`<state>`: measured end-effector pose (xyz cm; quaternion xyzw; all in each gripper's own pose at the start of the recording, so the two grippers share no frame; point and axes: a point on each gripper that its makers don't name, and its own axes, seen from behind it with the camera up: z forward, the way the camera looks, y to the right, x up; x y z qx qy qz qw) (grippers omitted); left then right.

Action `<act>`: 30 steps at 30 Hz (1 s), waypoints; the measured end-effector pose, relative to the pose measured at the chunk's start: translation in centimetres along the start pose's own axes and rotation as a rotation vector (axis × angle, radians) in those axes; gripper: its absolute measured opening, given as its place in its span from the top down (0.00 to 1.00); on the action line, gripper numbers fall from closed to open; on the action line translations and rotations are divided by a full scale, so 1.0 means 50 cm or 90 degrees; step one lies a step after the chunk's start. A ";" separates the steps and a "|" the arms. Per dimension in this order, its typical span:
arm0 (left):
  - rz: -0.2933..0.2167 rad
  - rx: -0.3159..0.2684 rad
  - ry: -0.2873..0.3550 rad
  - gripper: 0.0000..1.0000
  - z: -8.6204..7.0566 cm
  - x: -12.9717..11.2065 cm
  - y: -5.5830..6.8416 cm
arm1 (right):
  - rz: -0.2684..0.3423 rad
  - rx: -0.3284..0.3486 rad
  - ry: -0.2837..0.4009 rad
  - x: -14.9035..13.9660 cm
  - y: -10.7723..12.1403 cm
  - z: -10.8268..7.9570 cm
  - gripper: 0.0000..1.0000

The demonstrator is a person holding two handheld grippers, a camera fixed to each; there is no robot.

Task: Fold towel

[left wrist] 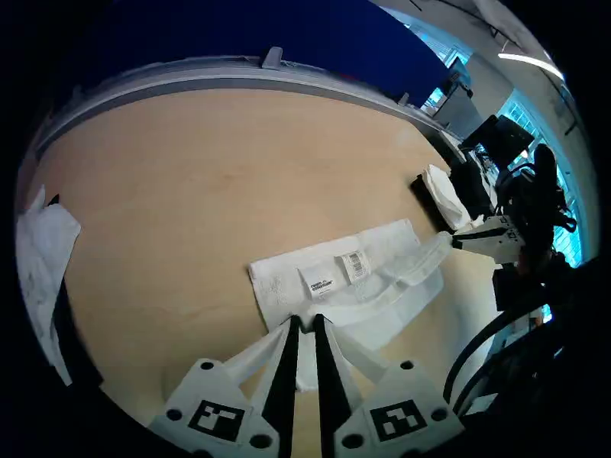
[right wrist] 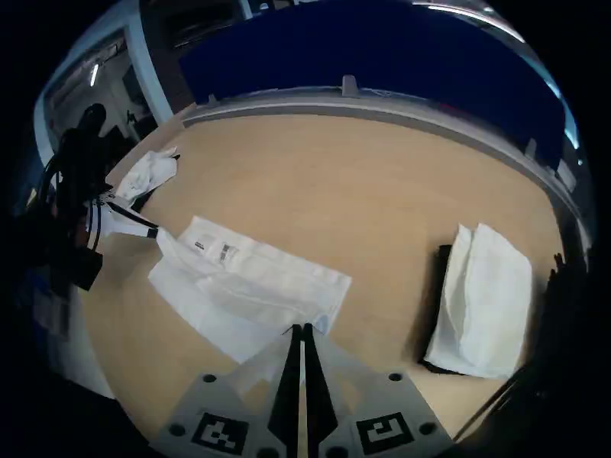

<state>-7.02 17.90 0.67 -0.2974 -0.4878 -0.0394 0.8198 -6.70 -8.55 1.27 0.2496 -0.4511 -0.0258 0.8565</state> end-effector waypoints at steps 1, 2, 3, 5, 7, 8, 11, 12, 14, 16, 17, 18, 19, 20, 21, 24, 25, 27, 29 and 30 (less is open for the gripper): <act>0.003 0.001 0.000 0.85 0.002 -0.001 -0.002 | 0.001 -0.003 -0.001 0.001 0.002 0.003 0.98; 0.006 0.002 0.000 0.85 0.003 -0.002 -0.004 | 0.001 -0.005 -0.002 0.002 0.004 0.006 0.98; 0.008 0.004 0.000 0.85 0.005 -0.002 -0.006 | 0.002 -0.007 -0.002 0.002 0.006 0.009 0.98; 0.009 0.010 0.002 0.85 0.010 -0.001 -0.013 | 0.007 -0.009 -0.004 0.003 0.009 0.017 0.98; 0.007 0.016 0.004 0.85 0.014 0.001 -0.020 | 0.011 -0.011 -0.006 0.004 0.013 0.025 0.98; 0.005 0.019 0.005 0.84 0.016 0.002 -0.024 | 0.014 -0.013 -0.007 0.004 0.015 0.028 0.98; -0.005 0.022 0.003 0.81 0.025 0.004 -0.031 | 0.021 -0.018 -0.006 0.007 0.021 0.037 0.97; -0.007 0.024 0.002 0.78 0.028 0.005 -0.034 | 0.023 -0.020 -0.006 0.008 0.022 0.040 0.96; -0.010 0.029 0.001 0.71 0.034 0.007 -0.040 | 0.028 -0.024 -0.007 0.008 0.026 0.045 0.95; -0.008 0.040 0.002 0.64 0.039 0.009 -0.048 | 0.033 -0.031 -0.007 0.008 0.030 0.049 0.92; -0.007 0.045 0.002 0.61 0.041 0.010 -0.052 | 0.035 -0.035 -0.007 0.008 0.032 0.051 0.90; -0.005 0.050 0.003 0.58 0.042 0.012 -0.055 | 0.036 -0.039 -0.006 0.008 0.034 0.053 0.85; -0.002 0.055 0.005 0.56 0.042 0.013 -0.058 | 0.037 -0.044 -0.004 0.008 0.036 0.053 0.77; 0.001 0.060 0.006 0.53 0.042 0.014 -0.061 | 0.037 -0.048 -0.001 0.009 0.039 0.054 0.66; 0.002 0.063 0.008 0.50 0.042 0.015 -0.063 | 0.036 -0.051 0.001 0.009 0.040 0.054 0.51; 0.004 0.069 0.015 0.37 0.039 0.022 -0.065 | 0.028 -0.054 0.009 0.011 0.039 0.053 0.27; 0.004 0.069 0.019 0.35 0.036 0.024 -0.064 | 0.025 -0.053 0.010 0.011 0.037 0.052 0.23; 0.004 0.069 0.024 0.29 0.032 0.029 -0.063 | 0.020 -0.053 0.012 0.011 0.034 0.050 0.18; 0.003 0.068 0.030 0.23 0.027 0.033 -0.061 | 0.016 -0.055 0.014 0.011 0.033 0.047 0.16; 0.003 0.069 0.033 0.21 0.025 0.034 -0.061 | 0.016 -0.056 0.015 0.011 0.033 0.047 0.14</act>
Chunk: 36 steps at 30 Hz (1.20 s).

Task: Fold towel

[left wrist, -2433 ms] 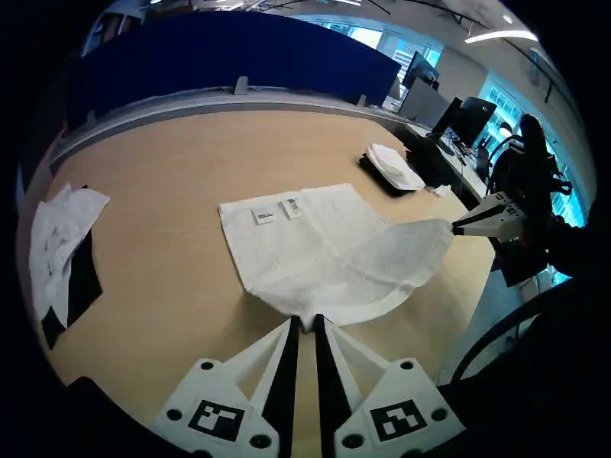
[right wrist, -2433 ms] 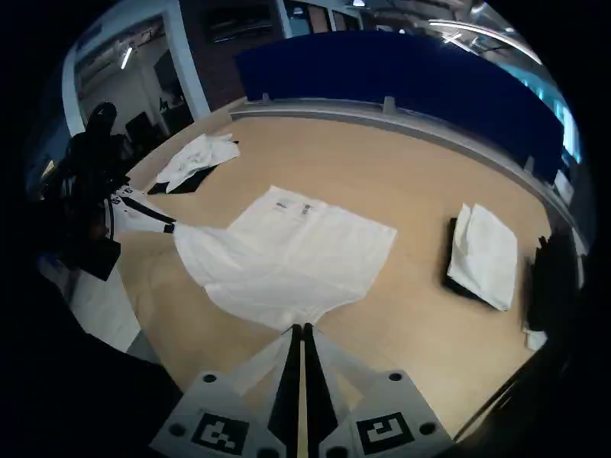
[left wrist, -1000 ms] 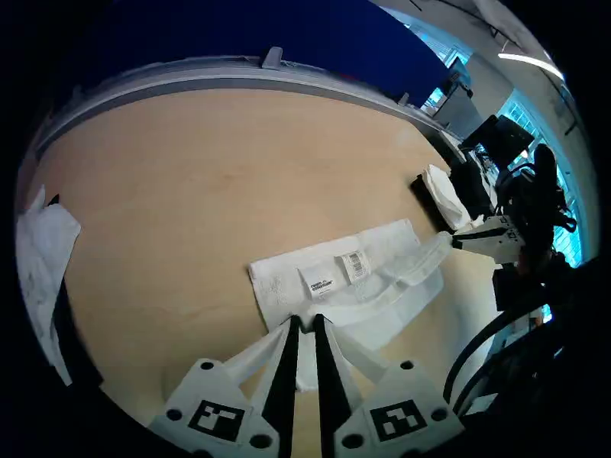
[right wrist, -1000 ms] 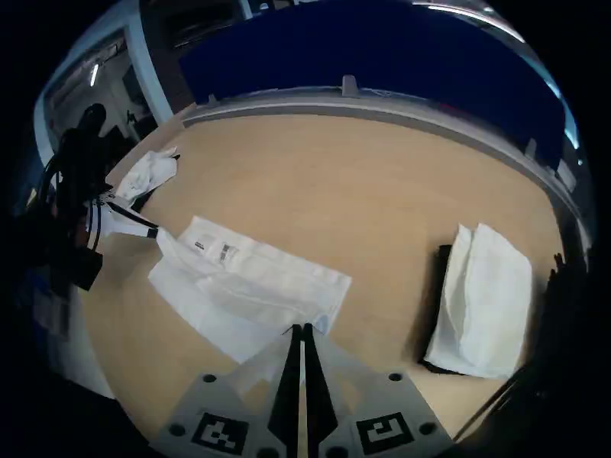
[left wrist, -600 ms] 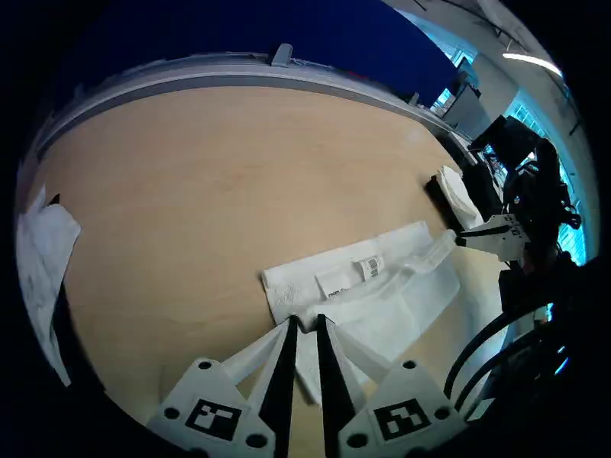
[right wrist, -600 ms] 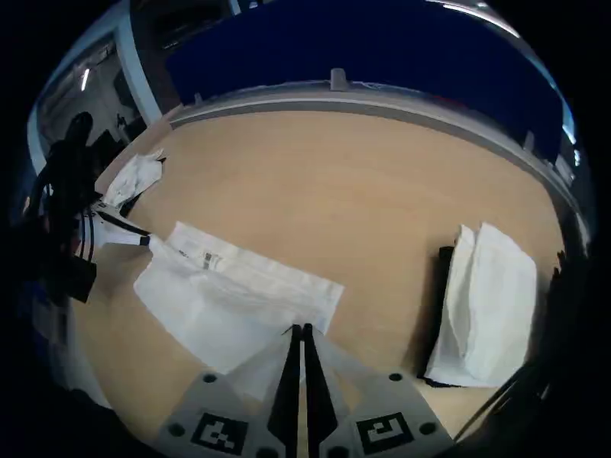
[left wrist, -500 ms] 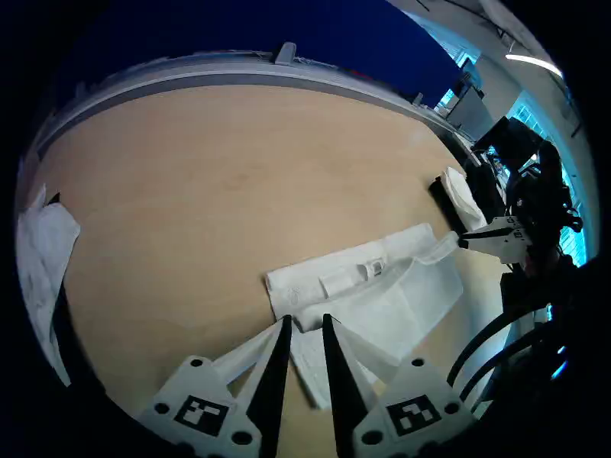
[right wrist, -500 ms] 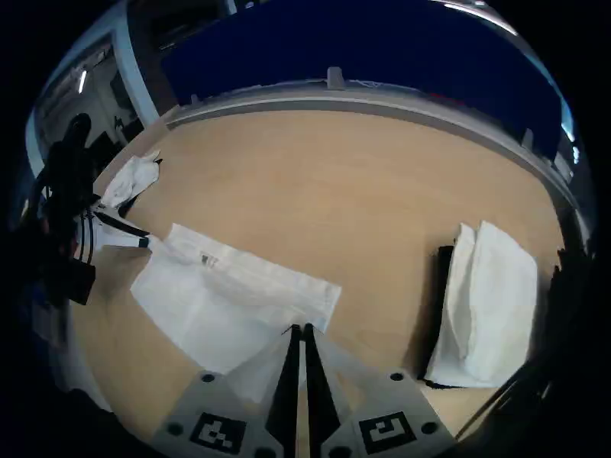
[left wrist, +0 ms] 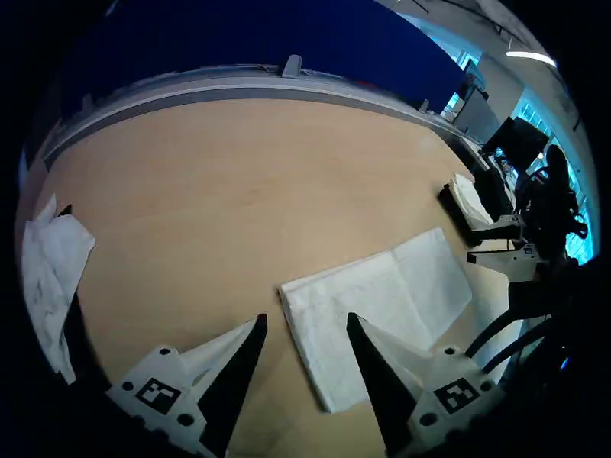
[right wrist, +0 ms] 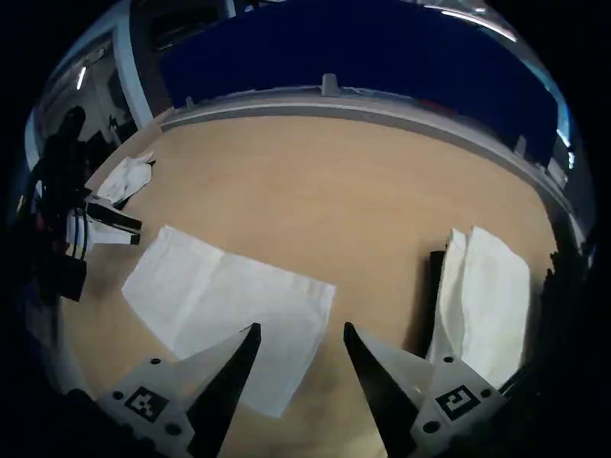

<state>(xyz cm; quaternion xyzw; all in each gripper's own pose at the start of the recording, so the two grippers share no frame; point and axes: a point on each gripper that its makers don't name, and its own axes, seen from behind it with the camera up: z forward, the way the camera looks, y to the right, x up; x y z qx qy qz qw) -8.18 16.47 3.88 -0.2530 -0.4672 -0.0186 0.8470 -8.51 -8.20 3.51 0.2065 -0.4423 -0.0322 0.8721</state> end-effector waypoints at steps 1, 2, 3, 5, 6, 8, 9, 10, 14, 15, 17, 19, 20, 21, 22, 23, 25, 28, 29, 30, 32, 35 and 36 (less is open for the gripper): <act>0.001 0.001 0.002 0.18 -0.001 0.001 0.000 | 0.000 0.000 0.001 0.000 -0.001 -0.001 0.10; 0.001 0.002 0.004 0.15 -0.002 0.002 -0.001 | 0.000 0.000 0.002 0.001 -0.002 -0.002 0.07; 0.002 0.003 0.005 0.15 -0.003 0.003 -0.001 | 0.000 0.000 0.002 0.001 -0.003 -0.002 0.04; 0.004 0.008 0.008 0.14 -0.006 0.005 -0.002 | 0.001 0.000 0.003 0.002 -0.004 -0.004 0.03; 0.005 0.009 0.009 0.14 -0.007 0.005 -0.002 | 0.001 0.001 0.004 0.003 -0.005 -0.005 0.03; 0.006 0.010 0.010 0.13 -0.009 0.005 0.001 | 0.001 0.001 0.004 0.003 -0.006 -0.007 0.03; 0.007 0.010 0.010 0.13 -0.009 0.005 0.002 | 0.002 0.001 0.005 0.003 -0.006 -0.008 0.03; 0.009 0.011 0.012 0.13 -0.010 0.005 0.003 | 0.001 0.002 0.005 0.003 -0.007 -0.009 0.03; 0.012 0.013 0.016 0.12 -0.016 0.006 0.008 | 0.001 0.005 0.005 0.002 -0.011 -0.016 0.03; 0.012 0.015 0.018 0.13 -0.019 0.006 0.009 | 0.000 0.006 0.005 0.002 -0.012 -0.018 0.03; 0.011 0.018 0.024 0.13 -0.026 0.005 0.010 | -0.002 0.008 0.005 0.000 -0.015 -0.022 0.03; 0.006 0.024 0.031 0.13 -0.037 0.003 0.009 | -0.004 0.012 0.005 -0.003 -0.019 -0.026 0.03; 0.003 0.027 0.034 0.12 -0.043 0.001 0.008 | -0.005 0.013 0.004 -0.005 -0.021 -0.027 0.03; -0.001 0.029 0.038 0.12 -0.050 -0.002 0.008 | -0.006 0.015 0.004 -0.007 -0.024 -0.029 0.03; -0.006 0.031 0.041 0.12 -0.058 -0.007 0.007 | -0.008 0.018 0.003 -0.010 -0.027 -0.030 0.03; -0.011 0.033 0.044 0.13 -0.065 -0.012 0.007 | -0.010 0.020 0.003 -0.013 -0.029 -0.031 0.03; -0.017 0.042 0.050 0.13 -0.083 -0.026 0.003 | -0.015 0.025 0.000 -0.020 -0.035 -0.035 0.03; -0.023 0.061 0.057 0.12 -0.112 -0.050 -0.006 | -0.024 0.031 -0.005 -0.033 -0.042 -0.039 0.03; -0.025 0.069 0.059 0.13 -0.121 -0.059 -0.009 | -0.027 0.032 -0.007 -0.037 -0.044 -0.041 0.03; -0.027 0.075 0.061 0.13 -0.131 -0.068 -0.011 | -0.031 0.034 -0.009 -0.042 -0.046 -0.042 0.03; -0.032 0.085 0.067 0.13 -0.151 -0.087 -0.012 | -0.039 0.039 -0.014 -0.053 -0.050 -0.046 0.03; -0.046 0.101 0.075 0.13 -0.180 -0.116 -0.015 | -0.052 0.046 -0.022 -0.068 -0.056 -0.050 0.03; -0.051 0.107 0.077 0.13 -0.189 -0.126 -0.017 | -0.056 0.048 -0.025 -0.072 -0.058 -0.051 0.03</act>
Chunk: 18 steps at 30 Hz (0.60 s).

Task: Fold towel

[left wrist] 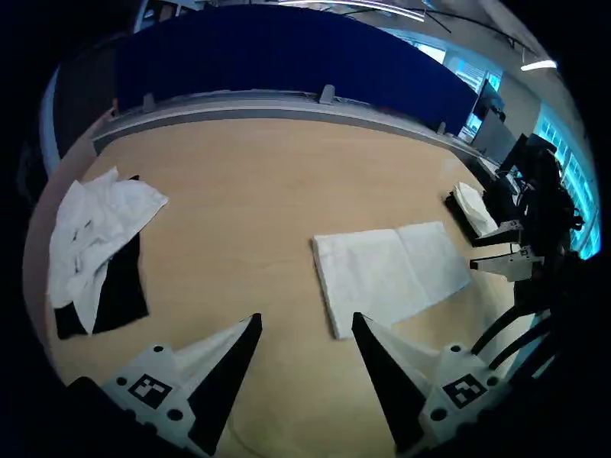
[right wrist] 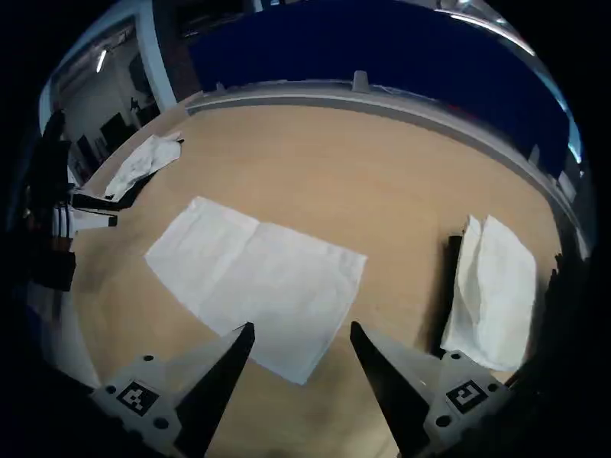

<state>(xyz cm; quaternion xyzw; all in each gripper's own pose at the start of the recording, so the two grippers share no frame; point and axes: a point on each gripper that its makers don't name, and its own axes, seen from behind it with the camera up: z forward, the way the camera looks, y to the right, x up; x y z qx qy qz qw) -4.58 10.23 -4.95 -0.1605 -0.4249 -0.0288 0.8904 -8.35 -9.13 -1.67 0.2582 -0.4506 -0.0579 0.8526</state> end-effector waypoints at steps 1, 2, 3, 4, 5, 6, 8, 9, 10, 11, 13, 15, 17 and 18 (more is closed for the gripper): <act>-0.007 0.008 0.002 0.13 -0.011 -0.010 -0.005 | -0.005 0.002 -0.003 -0.005 -0.002 0.000 0.03; -0.013 0.014 0.003 0.13 -0.021 -0.020 -0.009 | -0.010 0.005 -0.006 -0.009 -0.004 0.000 0.03; -0.019 0.021 0.004 0.13 -0.032 -0.030 -0.012 | -0.015 0.007 -0.009 -0.014 -0.006 -0.001 0.03; -0.026 0.029 0.006 0.13 -0.043 -0.042 -0.016 | -0.022 0.011 -0.013 -0.019 -0.009 -0.001 0.03; -0.033 0.036 0.007 0.13 -0.054 -0.052 -0.019 | -0.028 0.014 -0.016 -0.023 -0.011 -0.001 0.03; -0.039 0.043 0.007 0.12 -0.064 -0.064 -0.022 | -0.035 0.018 -0.019 -0.028 -0.014 -0.001 0.03; -0.051 0.056 0.007 0.12 -0.087 -0.090 -0.026 | -0.052 0.025 -0.028 -0.039 -0.020 -0.002 0.03; -0.056 0.063 0.007 0.12 -0.098 -0.103 -0.029 | -0.061 0.028 -0.033 -0.045 -0.022 -0.003 0.03; -0.060 0.072 0.006 0.12 -0.110 -0.119 -0.033 | -0.071 0.031 -0.038 -0.051 -0.025 -0.004 0.03; -0.064 0.079 0.005 0.12 -0.121 -0.132 -0.036 | -0.081 0.033 -0.043 -0.057 -0.027 -0.005 0.03; -0.069 0.094 0.002 0.12 -0.144 -0.161 -0.042 | -0.100 0.038 -0.053 -0.069 -0.030 -0.008 0.03; -0.074 0.107 -0.002 0.12 -0.165 -0.187 -0.046 | -0.117 0.040 -0.062 -0.079 -0.030 -0.010 0.03; -0.080 0.117 -0.007 0.12 -0.183 -0.211 -0.049 | -0.129 0.040 -0.069 -0.088 -0.027 -0.010 0.03; -0.083 0.120 -0.009 0.12 -0.189 -0.220 -0.050 | -0.132 0.040 -0.071 -0.091 -0.026 -0.010 0.03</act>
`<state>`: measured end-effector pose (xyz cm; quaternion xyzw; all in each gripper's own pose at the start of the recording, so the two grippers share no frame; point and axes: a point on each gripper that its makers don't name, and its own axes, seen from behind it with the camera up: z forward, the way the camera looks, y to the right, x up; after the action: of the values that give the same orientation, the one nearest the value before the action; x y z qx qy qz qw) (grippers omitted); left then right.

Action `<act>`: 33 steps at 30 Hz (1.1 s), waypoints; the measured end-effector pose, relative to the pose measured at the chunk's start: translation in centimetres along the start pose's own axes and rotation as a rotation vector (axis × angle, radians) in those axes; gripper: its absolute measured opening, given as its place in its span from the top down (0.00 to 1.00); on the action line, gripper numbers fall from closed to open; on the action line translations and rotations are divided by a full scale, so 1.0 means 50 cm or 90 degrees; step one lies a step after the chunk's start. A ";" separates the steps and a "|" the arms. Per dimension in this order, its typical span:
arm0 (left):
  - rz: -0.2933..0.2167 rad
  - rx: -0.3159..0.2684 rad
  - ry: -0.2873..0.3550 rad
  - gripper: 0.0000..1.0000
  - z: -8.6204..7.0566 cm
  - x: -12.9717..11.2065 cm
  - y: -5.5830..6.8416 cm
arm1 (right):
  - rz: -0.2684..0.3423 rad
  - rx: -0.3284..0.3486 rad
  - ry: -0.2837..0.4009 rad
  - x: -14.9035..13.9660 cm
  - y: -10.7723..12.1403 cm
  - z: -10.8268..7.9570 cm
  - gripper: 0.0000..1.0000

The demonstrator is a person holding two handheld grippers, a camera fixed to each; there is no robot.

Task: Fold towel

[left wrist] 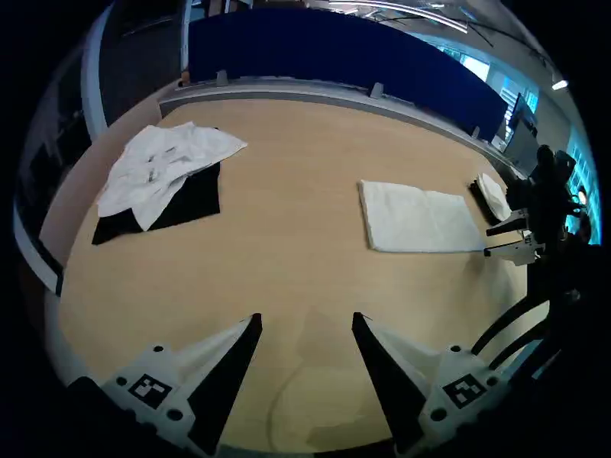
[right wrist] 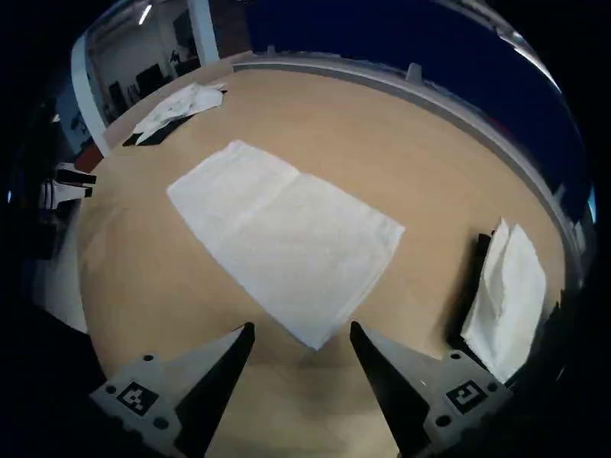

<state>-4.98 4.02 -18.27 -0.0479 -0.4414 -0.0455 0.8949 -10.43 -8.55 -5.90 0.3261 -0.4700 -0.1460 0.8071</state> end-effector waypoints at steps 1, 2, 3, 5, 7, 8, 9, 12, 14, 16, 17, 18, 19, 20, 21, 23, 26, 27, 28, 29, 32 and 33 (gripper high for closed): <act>-0.004 0.001 -0.001 0.12 -0.004 -0.007 -0.002 | -0.001 0.000 -0.003 -0.002 0.001 0.001 0.03; -0.008 0.003 -0.003 0.12 -0.007 -0.014 -0.004 | -0.002 0.000 -0.005 -0.005 0.001 0.001 0.03; -0.011 0.004 -0.003 0.12 -0.009 -0.018 -0.006 | -0.003 0.001 -0.007 -0.006 0.002 0.002 0.03; -0.017 0.006 -0.002 0.12 -0.013 -0.021 -0.009 | -0.004 0.001 -0.008 -0.008 0.003 0.004 0.03; -0.019 0.007 0.000 0.12 -0.015 -0.020 -0.010 | -0.005 0.001 -0.008 -0.010 0.005 0.007 0.04; -0.020 0.007 0.002 0.12 -0.016 -0.019 -0.010 | -0.006 0.001 -0.008 -0.011 0.005 0.008 0.05; -0.020 0.007 0.003 0.12 -0.017 -0.017 -0.010 | -0.007 0.000 -0.008 -0.011 0.006 0.009 0.07; -0.018 0.006 0.007 0.12 -0.020 -0.012 -0.010 | -0.012 -0.003 -0.005 -0.013 0.007 0.010 0.16; -0.016 0.006 0.009 0.12 -0.022 -0.009 -0.010 | -0.017 -0.008 -0.007 -0.017 0.010 0.010 0.22; -0.015 0.005 0.010 0.12 -0.024 -0.008 -0.009 | -0.020 -0.014 -0.008 -0.022 0.014 0.011 0.28; -0.014 0.005 0.010 0.12 -0.024 -0.008 -0.009 | -0.022 -0.017 -0.009 -0.025 0.015 0.012 0.31; -0.014 0.004 0.010 0.12 -0.025 -0.008 -0.008 | -0.023 -0.019 -0.010 -0.028 0.016 0.012 0.34; -0.014 0.004 0.010 0.12 -0.025 -0.008 -0.007 | -0.023 -0.019 -0.012 -0.031 0.016 0.014 0.38; -0.014 0.003 0.010 0.12 -0.025 -0.008 -0.007 | -0.023 -0.019 -0.014 -0.034 0.016 0.014 0.42; -0.015 0.003 0.010 0.12 -0.025 -0.008 -0.007 | -0.023 -0.019 -0.015 -0.036 0.016 0.015 0.46; -0.016 0.003 0.010 0.12 -0.026 -0.009 -0.007 | -0.022 -0.018 -0.016 -0.041 0.014 0.016 0.56; -0.018 0.001 0.008 0.12 -0.025 -0.012 -0.007 | -0.023 -0.023 -0.015 -0.043 0.017 0.018 0.72; -0.018 0.000 0.008 0.12 -0.025 -0.013 -0.007 | -0.022 -0.023 -0.014 -0.044 0.017 0.019 0.73; -0.019 0.000 0.007 0.12 -0.025 -0.014 -0.007 | -0.021 -0.022 -0.015 -0.044 0.017 0.019 0.74; -0.019 0.000 0.006 0.12 -0.025 -0.015 -0.007 | -0.019 -0.021 -0.015 -0.045 0.016 0.019 0.74; -0.019 -0.002 0.005 0.12 -0.024 -0.016 -0.005 | -0.015 -0.019 -0.015 -0.045 0.017 0.020 0.75; -0.019 -0.003 0.005 0.12 -0.024 -0.016 -0.004 | -0.013 -0.019 -0.014 -0.045 0.017 0.020 0.77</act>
<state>-4.56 3.68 -19.63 -0.0431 -0.4385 -0.0598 0.8957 -12.52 -7.09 -6.46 0.3173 -0.4734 -0.1651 0.8050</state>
